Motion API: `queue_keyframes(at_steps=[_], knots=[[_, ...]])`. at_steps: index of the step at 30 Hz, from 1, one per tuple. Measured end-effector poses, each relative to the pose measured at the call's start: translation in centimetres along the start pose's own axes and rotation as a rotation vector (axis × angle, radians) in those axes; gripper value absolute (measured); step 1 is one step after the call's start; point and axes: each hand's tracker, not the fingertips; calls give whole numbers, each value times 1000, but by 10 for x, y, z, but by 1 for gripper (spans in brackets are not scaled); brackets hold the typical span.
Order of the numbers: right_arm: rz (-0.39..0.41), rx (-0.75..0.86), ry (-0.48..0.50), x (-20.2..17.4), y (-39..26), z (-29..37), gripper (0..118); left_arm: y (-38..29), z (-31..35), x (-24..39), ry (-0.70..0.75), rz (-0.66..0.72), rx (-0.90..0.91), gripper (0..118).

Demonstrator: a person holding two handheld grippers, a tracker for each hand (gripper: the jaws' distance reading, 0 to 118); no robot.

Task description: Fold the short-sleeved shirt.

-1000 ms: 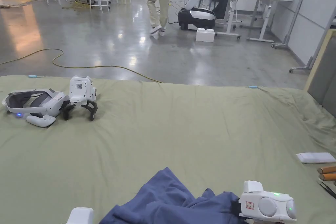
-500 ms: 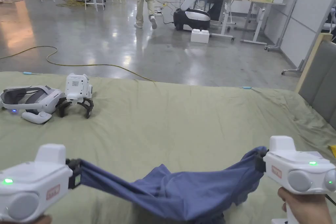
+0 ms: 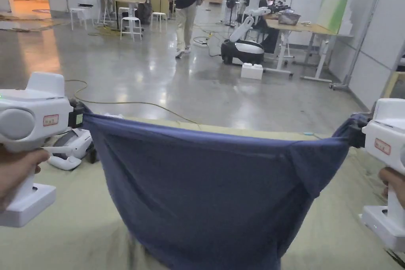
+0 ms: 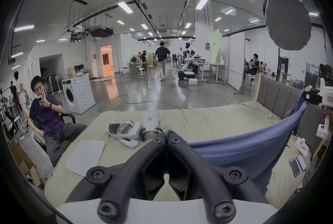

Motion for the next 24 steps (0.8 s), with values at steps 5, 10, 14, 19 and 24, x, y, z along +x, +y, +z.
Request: queue_keyframes(at_steps=[5, 10, 14, 19, 24], knots=[[14, 64, -25, -9, 63, -12, 4, 44, -17, -9, 23, 13, 33, 0], [54, 113, -60, -12, 118, -22, 4, 84, -23, -15, 34, 21, 71, 0], [66, 143, -84, -12, 154, -29, 4, 111, -28, -15, 51, 9, 90, 0], [94, 169, -113, -11, 175, -34, 4, 132, -32, -12, 62, -13, 108, 0], [96, 141, -120, -11, 150, -40, 4, 116, -40, -7, 64, -3, 96, 0]])
